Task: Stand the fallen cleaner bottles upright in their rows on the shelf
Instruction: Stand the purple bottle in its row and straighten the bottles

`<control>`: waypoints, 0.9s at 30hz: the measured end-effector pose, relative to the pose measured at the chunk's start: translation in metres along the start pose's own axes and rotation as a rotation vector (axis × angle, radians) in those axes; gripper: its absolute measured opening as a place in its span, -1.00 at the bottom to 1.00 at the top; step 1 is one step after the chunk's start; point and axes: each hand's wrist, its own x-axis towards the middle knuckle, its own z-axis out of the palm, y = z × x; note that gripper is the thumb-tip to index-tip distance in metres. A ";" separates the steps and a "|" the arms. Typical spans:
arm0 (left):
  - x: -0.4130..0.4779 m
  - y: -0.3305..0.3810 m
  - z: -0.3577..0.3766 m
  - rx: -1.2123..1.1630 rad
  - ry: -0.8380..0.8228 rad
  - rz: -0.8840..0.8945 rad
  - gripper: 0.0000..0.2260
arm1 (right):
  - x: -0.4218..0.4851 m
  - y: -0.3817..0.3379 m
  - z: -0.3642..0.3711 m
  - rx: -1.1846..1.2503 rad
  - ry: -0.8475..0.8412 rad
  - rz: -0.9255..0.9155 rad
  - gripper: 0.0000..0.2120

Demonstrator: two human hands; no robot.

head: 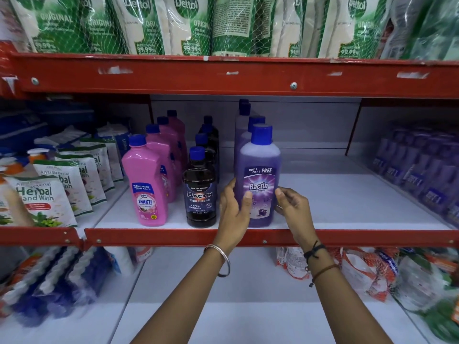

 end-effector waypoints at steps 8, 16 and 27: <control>-0.010 0.014 -0.011 -0.136 -0.163 -0.051 -0.46 | -0.010 -0.011 0.003 0.135 0.055 0.036 -0.65; -0.025 0.026 -0.022 -0.075 -0.233 -0.102 -0.57 | -0.027 -0.017 0.001 0.135 0.053 0.025 -0.69; -0.043 0.025 -0.020 -0.006 -0.077 -0.027 -0.47 | -0.054 -0.024 0.010 0.040 0.084 -0.028 -0.62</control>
